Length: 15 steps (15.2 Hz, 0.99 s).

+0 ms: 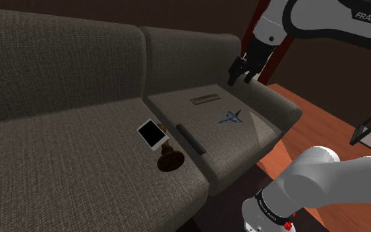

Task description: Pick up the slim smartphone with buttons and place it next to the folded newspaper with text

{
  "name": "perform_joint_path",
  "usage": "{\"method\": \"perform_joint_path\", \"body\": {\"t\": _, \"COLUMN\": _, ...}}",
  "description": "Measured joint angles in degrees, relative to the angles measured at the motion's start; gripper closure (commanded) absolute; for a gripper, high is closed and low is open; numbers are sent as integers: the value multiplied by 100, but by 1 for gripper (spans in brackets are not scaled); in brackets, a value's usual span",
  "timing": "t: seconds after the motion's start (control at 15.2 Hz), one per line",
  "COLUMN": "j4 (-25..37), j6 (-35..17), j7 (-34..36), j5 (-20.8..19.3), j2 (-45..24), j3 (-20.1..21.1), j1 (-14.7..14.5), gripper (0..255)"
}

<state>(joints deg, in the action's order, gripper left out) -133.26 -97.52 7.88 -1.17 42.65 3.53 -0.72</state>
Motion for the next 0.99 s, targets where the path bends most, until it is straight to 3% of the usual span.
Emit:
{"method": "perform_joint_path", "body": {"t": 0.13, "j4": -67, "j6": -108, "j7": -5, "j5": 68, "j2": -45, "j3": -39, "j1": -13, "gripper": 0}}
{"method": "perform_joint_path", "body": {"t": 0.4, "j4": -450, "j6": -779, "j7": -150, "j5": 585, "j2": -338, "j3": -368, "j1": -119, "gripper": 0}}
{"method": "perform_joint_path", "body": {"t": 0.73, "j4": -808, "j6": -1775, "j7": -532, "j5": 1474, "j2": -1023, "j3": -811, "j1": -378, "gripper": 0}}
{"method": "perform_joint_path", "body": {"t": 0.99, "j4": -960, "j6": -2523, "j7": -1062, "j5": 2418, "j2": -1723, "j3": -1167, "j1": -722, "gripper": 0}}
